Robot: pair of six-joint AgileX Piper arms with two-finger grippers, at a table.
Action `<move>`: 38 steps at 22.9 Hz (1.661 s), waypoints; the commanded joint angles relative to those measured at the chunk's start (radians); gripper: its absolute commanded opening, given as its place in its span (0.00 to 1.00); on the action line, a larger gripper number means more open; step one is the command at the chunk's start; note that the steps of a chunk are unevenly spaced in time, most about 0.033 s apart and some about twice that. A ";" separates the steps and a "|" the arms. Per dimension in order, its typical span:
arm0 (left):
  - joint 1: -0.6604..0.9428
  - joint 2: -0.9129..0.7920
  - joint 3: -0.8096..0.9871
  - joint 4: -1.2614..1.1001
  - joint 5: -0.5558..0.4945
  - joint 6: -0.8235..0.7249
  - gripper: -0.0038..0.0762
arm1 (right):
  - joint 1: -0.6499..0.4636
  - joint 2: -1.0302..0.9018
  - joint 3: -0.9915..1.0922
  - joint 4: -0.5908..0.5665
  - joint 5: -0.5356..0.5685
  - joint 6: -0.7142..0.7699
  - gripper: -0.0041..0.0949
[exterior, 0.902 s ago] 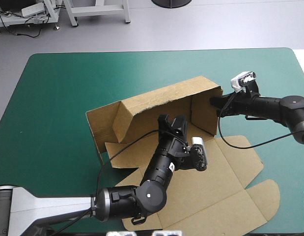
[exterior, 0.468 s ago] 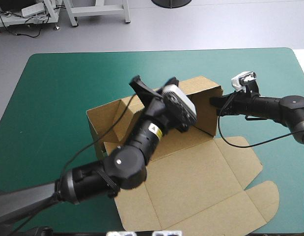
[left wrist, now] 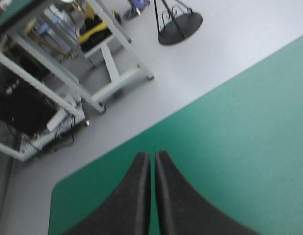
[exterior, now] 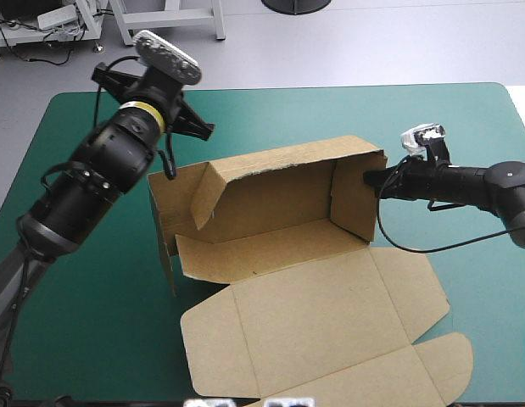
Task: Fold the box
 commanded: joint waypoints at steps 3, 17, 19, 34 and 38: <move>0.280 -0.033 -0.035 -0.341 0.031 0.238 0.07 | 0.000 -0.102 -0.126 -0.147 0.053 0.278 0.03; 0.608 0.090 -0.002 -0.689 0.376 0.523 0.07 | 0.094 0.208 -0.396 -0.591 0.350 0.735 0.03; 0.608 0.105 0.006 -0.698 0.396 0.542 0.07 | 0.129 0.273 -0.396 -0.593 0.326 0.733 0.03; 0.608 0.146 0.006 -0.747 0.382 0.582 0.07 | 0.171 0.358 -0.396 -0.604 0.051 0.648 0.18; 0.608 0.161 0.006 -0.765 0.375 0.601 0.07 | 0.171 0.358 -0.412 -0.604 0.044 0.650 0.32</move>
